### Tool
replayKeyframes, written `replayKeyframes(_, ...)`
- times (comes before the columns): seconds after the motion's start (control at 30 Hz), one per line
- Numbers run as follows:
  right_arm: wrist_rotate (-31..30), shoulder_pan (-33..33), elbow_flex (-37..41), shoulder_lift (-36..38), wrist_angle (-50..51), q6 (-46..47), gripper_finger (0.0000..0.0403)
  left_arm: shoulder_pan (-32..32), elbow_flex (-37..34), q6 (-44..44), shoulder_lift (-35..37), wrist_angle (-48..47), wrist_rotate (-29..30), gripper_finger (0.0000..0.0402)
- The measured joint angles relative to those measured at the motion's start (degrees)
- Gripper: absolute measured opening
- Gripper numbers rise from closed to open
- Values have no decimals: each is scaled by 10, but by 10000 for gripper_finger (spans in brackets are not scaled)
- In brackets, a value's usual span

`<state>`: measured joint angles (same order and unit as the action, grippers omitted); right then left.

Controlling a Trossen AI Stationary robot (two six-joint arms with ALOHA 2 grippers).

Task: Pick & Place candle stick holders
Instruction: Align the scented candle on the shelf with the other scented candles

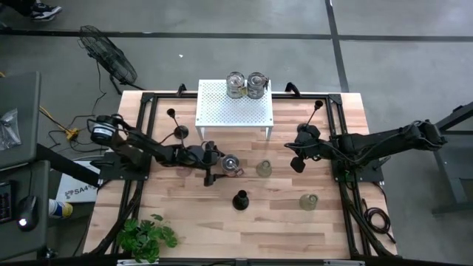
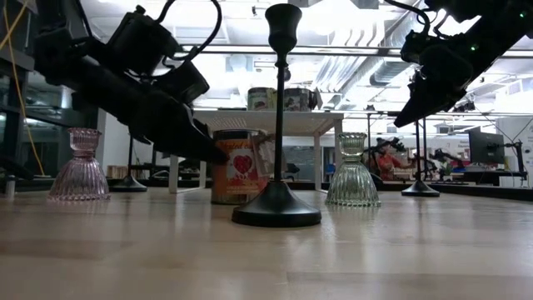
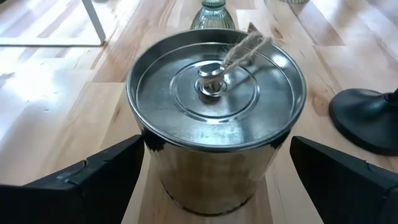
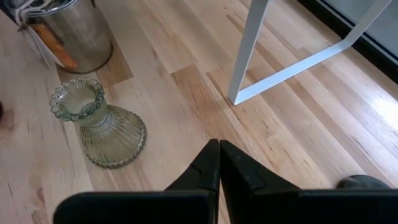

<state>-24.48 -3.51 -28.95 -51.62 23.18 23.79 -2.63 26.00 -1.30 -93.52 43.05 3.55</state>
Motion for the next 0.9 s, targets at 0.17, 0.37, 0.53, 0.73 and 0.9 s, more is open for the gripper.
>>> replayKeyframes(0.17, 0, 0, 0, 0, 0, 0, 2, 0, 0, 2, -29, 40, 0, 397)
replayKeyframes(0.37, 0, 0, 0, 0, 0, 0, 2, 0, 29, 14, -58, 40, -1, 397)
replayKeyframes(0.53, 0, 0, 0, 0, 0, 0, 2, 0, 63, 31, -79, 33, -1, 397)
replayKeyframes(0.73, 7, 0, 0, 0, 1, 0, 2, 0, 85, 30, -81, 2, -1, 397)
replayKeyframes(0.9, 7, 0, 0, 0, 2, 0, 2, 0, 85, 30, -81, -10, 0, 397)
